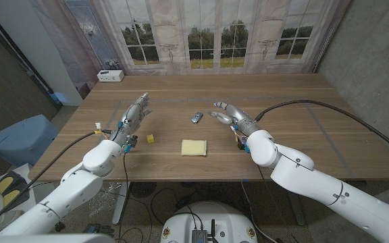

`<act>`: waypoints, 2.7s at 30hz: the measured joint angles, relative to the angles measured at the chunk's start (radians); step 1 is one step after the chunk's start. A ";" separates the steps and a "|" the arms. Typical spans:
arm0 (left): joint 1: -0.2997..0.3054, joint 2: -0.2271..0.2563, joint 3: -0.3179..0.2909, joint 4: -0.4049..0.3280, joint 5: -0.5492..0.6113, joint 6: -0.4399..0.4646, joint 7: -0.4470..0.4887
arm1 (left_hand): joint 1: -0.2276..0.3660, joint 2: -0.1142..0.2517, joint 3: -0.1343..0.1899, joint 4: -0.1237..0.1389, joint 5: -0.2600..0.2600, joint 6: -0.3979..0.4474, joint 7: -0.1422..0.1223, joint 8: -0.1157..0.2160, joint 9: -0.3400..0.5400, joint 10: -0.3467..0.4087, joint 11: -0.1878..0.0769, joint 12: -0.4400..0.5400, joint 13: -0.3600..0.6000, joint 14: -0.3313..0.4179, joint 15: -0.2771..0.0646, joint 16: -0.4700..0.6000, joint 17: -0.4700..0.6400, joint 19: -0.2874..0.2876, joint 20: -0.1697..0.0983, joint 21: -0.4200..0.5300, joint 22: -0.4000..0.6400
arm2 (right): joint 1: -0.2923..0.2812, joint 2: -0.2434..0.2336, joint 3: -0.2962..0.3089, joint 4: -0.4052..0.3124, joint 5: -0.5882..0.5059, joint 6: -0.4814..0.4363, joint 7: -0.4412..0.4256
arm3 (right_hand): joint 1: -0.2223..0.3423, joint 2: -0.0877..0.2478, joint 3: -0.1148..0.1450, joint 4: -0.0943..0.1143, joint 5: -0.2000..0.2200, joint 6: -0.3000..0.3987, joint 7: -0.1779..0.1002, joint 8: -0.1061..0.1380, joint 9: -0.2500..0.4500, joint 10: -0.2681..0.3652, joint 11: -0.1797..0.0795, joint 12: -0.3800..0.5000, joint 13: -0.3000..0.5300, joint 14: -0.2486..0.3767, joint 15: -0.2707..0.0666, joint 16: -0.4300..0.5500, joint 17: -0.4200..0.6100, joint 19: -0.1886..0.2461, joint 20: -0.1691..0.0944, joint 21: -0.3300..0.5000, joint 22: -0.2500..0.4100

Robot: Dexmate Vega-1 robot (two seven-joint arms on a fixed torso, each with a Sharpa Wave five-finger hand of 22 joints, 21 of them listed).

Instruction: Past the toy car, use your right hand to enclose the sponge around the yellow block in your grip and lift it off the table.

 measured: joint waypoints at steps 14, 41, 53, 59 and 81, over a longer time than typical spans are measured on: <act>0.049 -0.006 -0.032 -0.004 0.006 -0.029 0.011 | -0.004 -0.004 0.000 0.000 0.000 0.005 -0.005 0.000 0.000 0.005 -0.002 0.000 0.000 0.003 -0.003 0.000 0.000 0.003 0.003 0.000 0.000 | 0.025 0.031 -0.076 -0.033 -0.060 -0.120 0.015 | -0.036 -0.062 -0.043 0.002 -0.008 0.005 -0.005 0.000 0.000 -0.002 -0.009 -0.007 0.000 0.007 -0.004 0.000 0.007 0.008 0.014 0.000 0.004; 0.160 -0.022 -0.102 -0.020 0.023 -0.093 0.025 | -0.004 -0.004 -0.003 -0.003 0.000 0.011 -0.011 0.000 0.000 0.019 -0.017 0.000 0.000 0.026 0.020 0.000 0.000 0.015 0.069 -0.015 0.000 | 0.145 0.144 -0.289 -0.012 -0.104 -0.356 0.005 | -0.019 -0.110 -0.078 -0.019 0.000 0.017 -0.017 -0.003 0.000 -0.020 -0.019 -0.016 0.000 0.031 -0.001 0.000 0.004 0.025 0.071 0.000 0.005; 0.182 -0.037 -0.118 -0.008 0.027 -0.124 0.013 | -0.009 -0.009 -0.006 -0.006 0.000 0.022 -0.011 0.000 0.000 0.025 -0.011 0.000 0.000 0.026 0.020 0.000 0.000 0.012 0.076 -0.018 0.005 | 0.192 0.201 -0.389 0.016 -0.112 -0.452 -0.053 | 0.013 -0.142 -0.082 -0.038 0.004 0.033 -0.032 0.000 0.000 -0.003 -0.025 -0.011 0.000 0.053 -0.009 0.000 0.000 0.023 0.069 0.000 0.005; 0.196 -0.045 -0.127 -0.007 0.032 -0.140 0.011 | -0.009 -0.009 -0.006 -0.006 0.000 0.029 -0.011 0.000 0.000 0.030 -0.017 0.000 0.000 0.026 0.020 0.000 0.000 0.017 0.081 -0.018 0.005 | 0.200 0.237 -0.423 0.042 -0.108 -0.484 -0.105 | 0.025 -0.154 -0.085 -0.041 0.011 0.045 -0.034 0.000 0.000 0.013 -0.026 -0.011 0.000 0.067 -0.015 0.000 0.000 0.030 0.077 0.000 0.005; 0.248 -0.098 -0.171 -0.004 0.062 -0.190 0.054 | -0.013 -0.013 -0.010 -0.010 -0.008 0.068 -0.011 0.004 0.000 0.064 -0.007 0.004 0.001 0.044 0.038 0.000 0.000 0.028 0.092 -0.022 0.005 | 0.176 0.382 -0.460 0.160 -0.075 -0.536 -0.260 | 0.129 -0.223 -0.110 -0.035 0.045 0.068 -0.054 -0.001 0.005 0.004 -0.026 -0.012 0.005 0.009 0.002 -0.023 0.007 0.005 0.076 -0.016 0.004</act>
